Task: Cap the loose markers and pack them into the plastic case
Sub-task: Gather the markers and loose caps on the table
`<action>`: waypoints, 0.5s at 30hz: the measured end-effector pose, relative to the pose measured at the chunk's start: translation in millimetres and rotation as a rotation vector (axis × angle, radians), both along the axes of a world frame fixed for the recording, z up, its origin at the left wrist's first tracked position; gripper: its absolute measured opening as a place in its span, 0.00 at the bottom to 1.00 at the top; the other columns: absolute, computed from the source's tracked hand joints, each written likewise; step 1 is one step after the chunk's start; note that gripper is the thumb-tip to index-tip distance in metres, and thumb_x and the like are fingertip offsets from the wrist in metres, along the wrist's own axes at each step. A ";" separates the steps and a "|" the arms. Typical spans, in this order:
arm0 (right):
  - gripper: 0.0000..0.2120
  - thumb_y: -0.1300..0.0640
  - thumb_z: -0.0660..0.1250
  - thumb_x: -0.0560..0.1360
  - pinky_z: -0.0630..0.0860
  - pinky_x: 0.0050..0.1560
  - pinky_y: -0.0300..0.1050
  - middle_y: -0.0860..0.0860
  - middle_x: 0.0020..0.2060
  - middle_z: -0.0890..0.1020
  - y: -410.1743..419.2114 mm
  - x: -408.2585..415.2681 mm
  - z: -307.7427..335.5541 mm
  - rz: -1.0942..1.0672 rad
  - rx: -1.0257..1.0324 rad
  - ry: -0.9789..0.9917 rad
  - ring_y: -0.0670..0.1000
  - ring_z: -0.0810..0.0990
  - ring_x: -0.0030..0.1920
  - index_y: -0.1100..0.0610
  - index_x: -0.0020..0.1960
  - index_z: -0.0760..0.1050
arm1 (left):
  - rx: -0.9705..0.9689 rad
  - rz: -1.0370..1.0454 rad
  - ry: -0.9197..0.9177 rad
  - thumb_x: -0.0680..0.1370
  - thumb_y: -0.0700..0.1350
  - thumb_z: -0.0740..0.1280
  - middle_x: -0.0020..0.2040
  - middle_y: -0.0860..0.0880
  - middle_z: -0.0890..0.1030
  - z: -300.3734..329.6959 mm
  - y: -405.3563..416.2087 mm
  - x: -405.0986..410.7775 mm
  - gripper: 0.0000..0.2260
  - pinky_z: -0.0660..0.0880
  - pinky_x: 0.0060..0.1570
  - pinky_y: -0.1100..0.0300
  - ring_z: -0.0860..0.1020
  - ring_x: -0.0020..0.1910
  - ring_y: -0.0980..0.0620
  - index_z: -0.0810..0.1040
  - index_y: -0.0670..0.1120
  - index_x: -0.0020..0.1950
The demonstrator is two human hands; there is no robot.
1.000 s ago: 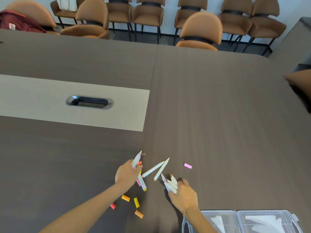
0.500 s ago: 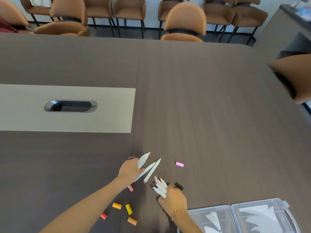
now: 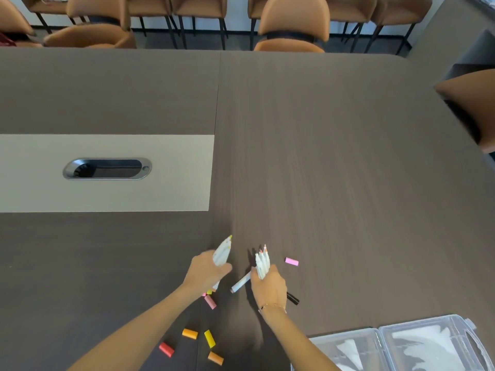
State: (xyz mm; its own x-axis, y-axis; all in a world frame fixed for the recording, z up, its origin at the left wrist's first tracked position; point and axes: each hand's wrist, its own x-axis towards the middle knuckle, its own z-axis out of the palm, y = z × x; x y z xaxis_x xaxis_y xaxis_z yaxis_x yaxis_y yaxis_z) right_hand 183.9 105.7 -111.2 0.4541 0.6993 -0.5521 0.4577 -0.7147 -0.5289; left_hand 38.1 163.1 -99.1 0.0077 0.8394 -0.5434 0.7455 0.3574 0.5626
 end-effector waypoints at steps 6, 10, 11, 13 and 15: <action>0.16 0.50 0.66 0.74 0.78 0.43 0.42 0.52 0.50 0.80 25.3 -31.3 -2.8 0.025 -0.124 0.005 0.52 0.81 0.48 0.58 0.58 0.70 | -0.112 0.244 -0.189 0.76 0.42 0.64 0.28 0.47 0.74 14.6 13.2 -31.5 0.06 0.71 0.28 0.64 0.73 0.26 0.53 0.73 0.40 0.41; 0.13 0.51 0.68 0.73 0.81 0.41 0.42 0.51 0.44 0.78 16.1 -26.0 -4.4 -0.072 0.012 0.161 0.50 0.80 0.42 0.55 0.53 0.70 | -0.136 0.280 -0.431 0.78 0.44 0.66 0.33 0.45 0.76 19.6 2.5 -25.9 0.07 0.78 0.40 0.62 0.76 0.33 0.50 0.74 0.40 0.46; 0.12 0.53 0.68 0.72 0.82 0.39 0.43 0.51 0.42 0.78 11.8 -21.1 -4.3 -0.105 0.092 0.212 0.51 0.80 0.41 0.55 0.52 0.71 | -0.101 0.258 -0.443 0.78 0.46 0.66 0.34 0.46 0.76 21.4 -1.1 -20.3 0.07 0.77 0.41 0.62 0.76 0.34 0.52 0.73 0.43 0.45; 0.09 0.59 0.69 0.73 0.79 0.36 0.35 0.50 0.39 0.77 3.5 -9.7 1.5 -0.141 0.242 0.248 0.52 0.79 0.40 0.54 0.50 0.71 | 0.060 0.236 -0.408 0.77 0.50 0.67 0.35 0.51 0.77 24.5 -9.7 -5.6 0.06 0.74 0.39 0.66 0.76 0.34 0.57 0.74 0.49 0.43; 0.09 0.63 0.68 0.73 0.74 0.35 0.28 0.49 0.38 0.78 -0.7 -2.6 5.7 -0.179 0.358 0.272 0.50 0.78 0.38 0.52 0.48 0.71 | 0.241 0.276 -0.404 0.76 0.50 0.68 0.35 0.54 0.77 29.4 -17.5 12.0 0.06 0.73 0.38 0.70 0.76 0.35 0.60 0.76 0.49 0.41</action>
State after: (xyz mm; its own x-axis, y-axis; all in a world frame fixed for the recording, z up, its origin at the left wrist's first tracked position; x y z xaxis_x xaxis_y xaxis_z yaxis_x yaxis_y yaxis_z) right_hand 181.2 105.0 -105.5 0.4573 0.7910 -0.4064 0.1546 -0.5208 -0.8396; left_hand 50.1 145.6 -69.8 -0.0618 0.9402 -0.3351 0.3494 0.3348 0.8751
